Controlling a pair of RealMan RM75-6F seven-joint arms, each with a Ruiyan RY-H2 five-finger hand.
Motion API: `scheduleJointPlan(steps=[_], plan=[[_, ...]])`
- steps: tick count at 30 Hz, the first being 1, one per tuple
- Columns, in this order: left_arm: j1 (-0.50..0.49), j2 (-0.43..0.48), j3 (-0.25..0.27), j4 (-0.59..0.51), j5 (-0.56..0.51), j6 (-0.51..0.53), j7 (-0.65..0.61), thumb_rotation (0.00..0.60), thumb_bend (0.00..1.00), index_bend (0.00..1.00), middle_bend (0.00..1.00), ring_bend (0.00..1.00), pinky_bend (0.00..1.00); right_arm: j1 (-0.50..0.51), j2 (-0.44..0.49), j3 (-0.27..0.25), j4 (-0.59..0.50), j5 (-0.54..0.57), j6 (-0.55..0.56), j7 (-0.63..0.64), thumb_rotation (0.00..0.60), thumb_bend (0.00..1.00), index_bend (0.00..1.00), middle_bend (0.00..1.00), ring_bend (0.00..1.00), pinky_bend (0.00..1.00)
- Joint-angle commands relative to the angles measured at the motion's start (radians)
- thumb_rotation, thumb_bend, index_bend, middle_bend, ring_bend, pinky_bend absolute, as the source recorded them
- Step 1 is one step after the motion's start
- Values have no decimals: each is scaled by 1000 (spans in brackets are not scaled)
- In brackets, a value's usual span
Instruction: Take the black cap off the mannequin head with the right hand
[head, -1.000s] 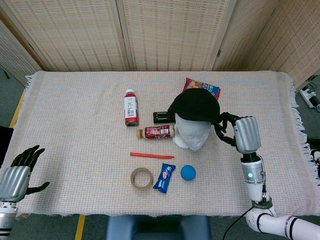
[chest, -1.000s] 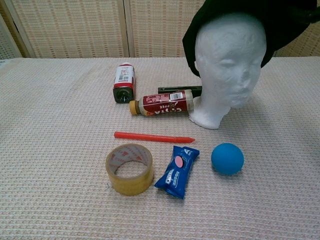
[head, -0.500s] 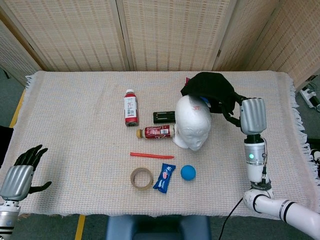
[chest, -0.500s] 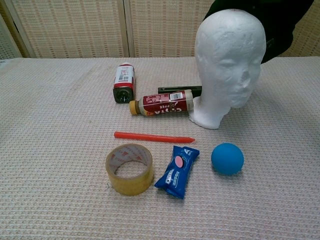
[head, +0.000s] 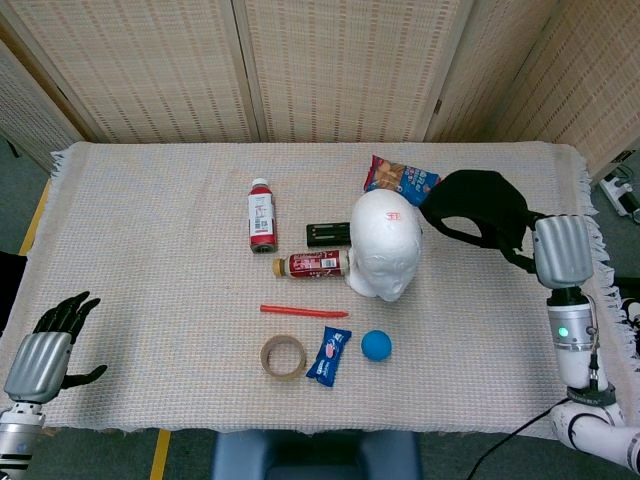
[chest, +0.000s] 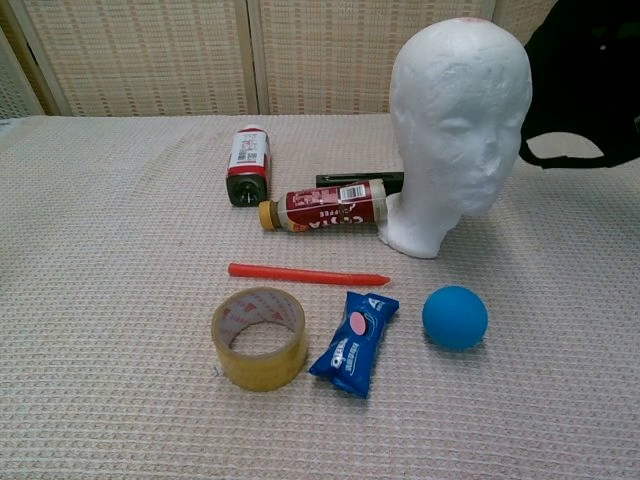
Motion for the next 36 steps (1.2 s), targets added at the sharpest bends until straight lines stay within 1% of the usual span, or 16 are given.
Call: scheduleJointPlan(steps=[1,7,13,16,18,19,20,21,22,23,25,27,29,33,34,36], plan=[[2,3,1,-4,4,5,1,600,157,144,86,105,175,-43,42,-54,-37,-39,7,36,600,692,857,702,982,1000],[10,9,5,-9,6,16,-2,600,156,144,86,104,175,-58,58,-131,-39,-92,-31,38,600,691,858,702,982,1000],[17,13,11,-13,8,21,-3,600,157,143,86,106,175,-14,-26,-162,50,-113,-98,1,600,689,852,702,971,1000],[20,17,12,-15,8,25,-2,600,157,143,86,105,175,12,-66,-177,94,-113,-147,-25,600,680,791,695,878,1000],[22,18,12,-17,6,26,-3,600,157,144,86,105,175,26,-90,-188,125,-107,-180,-54,600,648,698,658,776,994],[23,19,13,-17,6,26,-3,600,156,144,86,105,175,30,-96,-191,132,-99,-197,-67,600,601,619,614,706,971],[23,20,13,-18,7,26,-2,600,156,144,86,105,175,34,-101,-195,134,-84,-221,-81,600,509,506,540,611,910],[24,20,14,-18,7,26,-2,600,156,143,85,105,175,37,-99,-200,129,-72,-243,-90,600,371,368,441,498,791],[24,21,14,-18,6,26,-1,600,156,143,86,105,175,39,-94,-203,120,-55,-266,-101,600,278,277,376,419,690],[25,21,14,-18,5,27,-1,600,157,143,86,105,175,39,-87,-205,106,-40,-283,-111,599,121,125,255,272,503],[25,21,13,-18,4,28,-2,600,157,143,86,105,175,37,-67,-207,73,-15,-302,-125,559,12,11,118,101,291],[25,21,13,-18,5,27,-2,600,156,144,85,105,175,28,-42,-208,36,1,-303,-130,465,0,0,24,11,164],[24,21,12,-18,5,26,-1,600,156,143,85,105,175,13,-12,-213,-2,2,-288,-122,420,0,0,0,0,127],[23,19,11,-18,6,25,-2,600,156,143,85,105,175,-32,46,-224,-64,-23,-211,-101,411,0,0,1,0,120],[23,19,11,-17,5,24,-2,600,156,143,85,105,175,-47,58,-225,-79,-31,-183,-97,418,0,0,8,4,122],[23,17,9,-16,2,24,-3,600,156,143,85,105,175,-89,74,-227,-98,-56,-91,-99,495,0,1,61,46,159]])
